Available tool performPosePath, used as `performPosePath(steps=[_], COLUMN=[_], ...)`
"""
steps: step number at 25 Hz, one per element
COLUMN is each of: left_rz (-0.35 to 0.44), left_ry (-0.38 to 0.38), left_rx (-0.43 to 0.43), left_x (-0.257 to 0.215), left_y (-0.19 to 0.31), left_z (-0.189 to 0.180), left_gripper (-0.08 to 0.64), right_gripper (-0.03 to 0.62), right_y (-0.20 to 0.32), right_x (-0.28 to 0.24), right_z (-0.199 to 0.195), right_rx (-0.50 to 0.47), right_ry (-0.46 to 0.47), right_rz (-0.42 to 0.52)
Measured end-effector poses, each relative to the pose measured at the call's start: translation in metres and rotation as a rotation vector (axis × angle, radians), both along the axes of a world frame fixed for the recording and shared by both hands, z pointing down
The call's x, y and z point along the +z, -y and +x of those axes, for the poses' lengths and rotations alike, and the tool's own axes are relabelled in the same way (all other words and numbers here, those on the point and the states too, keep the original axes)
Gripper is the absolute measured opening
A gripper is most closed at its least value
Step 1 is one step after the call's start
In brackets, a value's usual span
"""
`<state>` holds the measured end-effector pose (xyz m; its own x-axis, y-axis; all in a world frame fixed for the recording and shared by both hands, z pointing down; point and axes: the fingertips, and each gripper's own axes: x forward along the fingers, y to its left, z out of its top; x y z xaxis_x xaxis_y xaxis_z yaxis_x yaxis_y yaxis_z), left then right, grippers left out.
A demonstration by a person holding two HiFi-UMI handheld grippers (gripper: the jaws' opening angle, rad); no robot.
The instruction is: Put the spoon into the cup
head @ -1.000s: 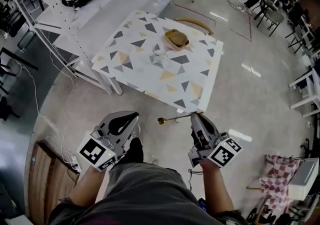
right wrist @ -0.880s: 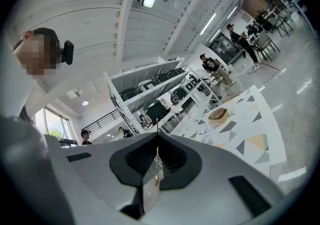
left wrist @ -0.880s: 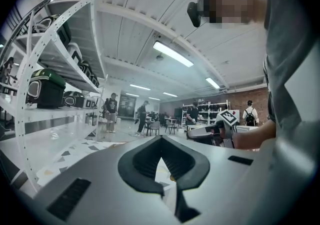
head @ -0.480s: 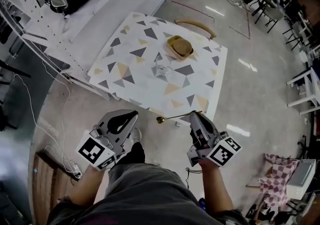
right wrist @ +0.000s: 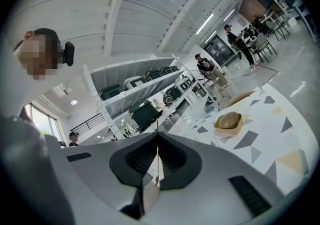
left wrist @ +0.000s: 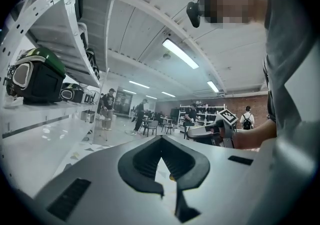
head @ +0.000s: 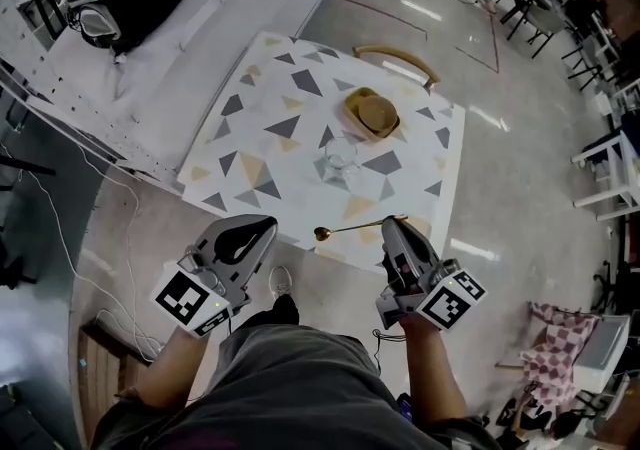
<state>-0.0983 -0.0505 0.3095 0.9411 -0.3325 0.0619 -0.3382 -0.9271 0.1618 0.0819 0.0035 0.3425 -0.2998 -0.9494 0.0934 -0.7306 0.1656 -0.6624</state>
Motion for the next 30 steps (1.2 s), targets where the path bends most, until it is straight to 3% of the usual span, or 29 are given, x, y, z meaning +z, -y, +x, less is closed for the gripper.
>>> performPosePath(steps=[12,30], left_rz=[-0.008,-0.03], left_ry=[-0.01,0.02], left_rx=[0.04,-0.017], left_x=[0.005,0.017], left_y=[0.08,0.114], left_z=[-0.004,0.015], left_gripper=[0.015,0.015], right_gripper=[0.023,0.023], right_y=[0.077,0.13], right_x=[0.002,0.011], right_z=[-0.008,0.015], right_rx=[0.027,-0.038], right_ry=[-0.017,-0.01], right_rz=[-0.017,-0.027])
